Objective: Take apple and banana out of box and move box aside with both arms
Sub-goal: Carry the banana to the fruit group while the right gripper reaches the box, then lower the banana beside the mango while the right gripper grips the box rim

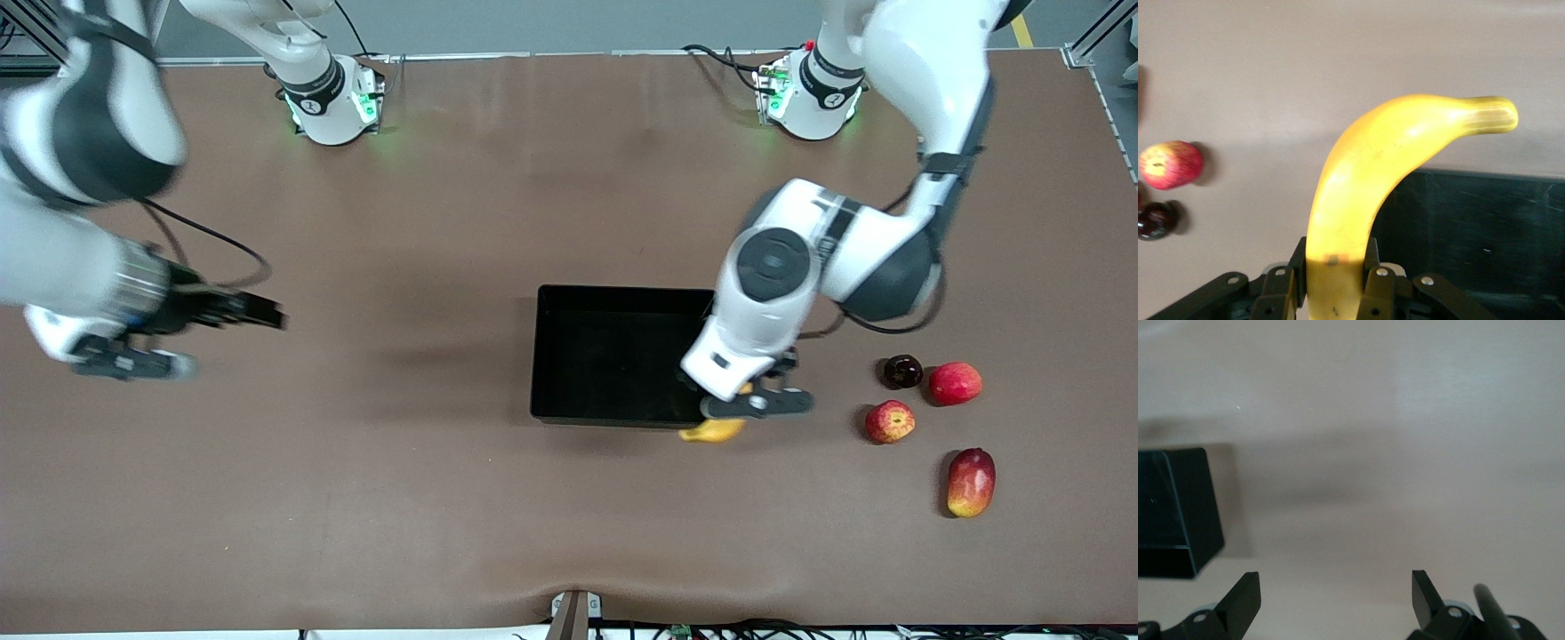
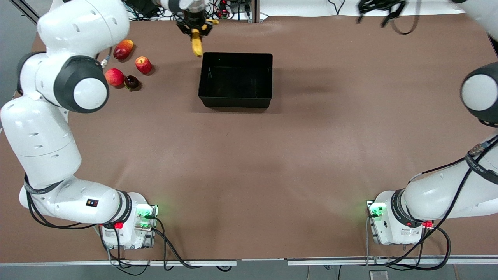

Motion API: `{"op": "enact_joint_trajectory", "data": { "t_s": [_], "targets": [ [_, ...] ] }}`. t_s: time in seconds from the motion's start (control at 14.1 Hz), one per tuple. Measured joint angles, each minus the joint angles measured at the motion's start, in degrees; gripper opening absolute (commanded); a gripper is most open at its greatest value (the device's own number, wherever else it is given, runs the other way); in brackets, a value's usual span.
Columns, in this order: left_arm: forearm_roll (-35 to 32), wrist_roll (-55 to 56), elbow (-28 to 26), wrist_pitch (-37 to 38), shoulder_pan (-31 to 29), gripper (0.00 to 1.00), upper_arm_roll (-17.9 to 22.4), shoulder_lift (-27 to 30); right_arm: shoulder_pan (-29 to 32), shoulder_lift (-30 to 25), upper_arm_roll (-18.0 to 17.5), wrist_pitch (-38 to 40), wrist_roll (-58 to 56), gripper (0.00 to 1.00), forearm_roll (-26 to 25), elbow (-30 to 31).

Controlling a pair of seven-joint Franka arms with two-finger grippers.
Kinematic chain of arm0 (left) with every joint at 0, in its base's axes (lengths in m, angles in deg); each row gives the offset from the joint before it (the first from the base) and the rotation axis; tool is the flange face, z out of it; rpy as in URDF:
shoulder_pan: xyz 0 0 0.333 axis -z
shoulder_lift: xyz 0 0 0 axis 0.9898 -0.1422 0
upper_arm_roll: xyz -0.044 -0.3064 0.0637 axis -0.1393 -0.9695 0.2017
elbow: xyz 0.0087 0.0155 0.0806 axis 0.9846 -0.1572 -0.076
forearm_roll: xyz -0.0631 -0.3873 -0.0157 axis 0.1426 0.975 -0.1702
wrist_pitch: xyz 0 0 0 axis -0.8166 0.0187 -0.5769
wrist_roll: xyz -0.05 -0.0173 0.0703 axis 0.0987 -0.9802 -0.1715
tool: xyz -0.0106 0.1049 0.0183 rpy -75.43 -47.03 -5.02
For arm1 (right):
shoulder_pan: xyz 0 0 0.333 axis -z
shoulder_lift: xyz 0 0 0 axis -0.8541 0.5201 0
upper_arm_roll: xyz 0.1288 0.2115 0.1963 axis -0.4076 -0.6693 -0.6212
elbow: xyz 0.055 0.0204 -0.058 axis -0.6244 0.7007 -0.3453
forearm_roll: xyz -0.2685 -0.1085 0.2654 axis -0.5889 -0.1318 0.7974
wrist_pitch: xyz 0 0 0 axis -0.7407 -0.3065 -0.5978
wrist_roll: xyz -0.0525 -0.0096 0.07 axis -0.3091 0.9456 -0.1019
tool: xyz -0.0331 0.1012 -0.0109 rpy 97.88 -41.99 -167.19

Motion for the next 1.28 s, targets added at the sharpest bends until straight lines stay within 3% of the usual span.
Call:
{"op": "enact_joint_trajectory", "data": {
  "t_s": [0.36,0.57,0.78,0.92,1.0,1.14,1.28],
  "targets": [
    [0.0,-19.0,-0.7,-2.0,-10.7,0.0,0.7,-0.7,-9.9,7.3,-0.1,-12.4,6.1,1.0,0.0,0.0],
    [-1.2,-27.7,-1.5,-9.0,-17.0,0.0,1.0,-4.1,-13.5,12.7,-0.1,-20.1,6.2,1.0,0.3,0.1],
    [-6.8,-32.5,-1.6,-16.8,-18.8,0.0,3.0,-8.4,-17.4,17.3,-0.1,-25.8,9.6,1.0,1.4,0.0],
    [-7.3,-37.4,-1.7,-23.0,-18.7,0.0,6.4,-10.3,-20.6,19.3,-0.1,-29.1,13.5,0.67,1.5,-0.2],
    [-7.3,-39.9,-1.7,-26.0,-18.9,0.0,8.1,-11.2,-22.1,20.1,-0.1,-30.3,14.3,0.56,1.5,-0.2],
    [-7.3,-43.5,-1.8,-31.2,-19.8,0.0,10.0,-13.7,-24.3,21.7,0.0,-31.5,15.2,0.47,1.5,-0.3],
    [-7.3,-44.4,-1.8,-33.0,-20.6,0.0,10.3,-16.5,-25.3,23.2,0.1,-33.1,15.3,0.26,1.5,-0.4]
  ]
}}
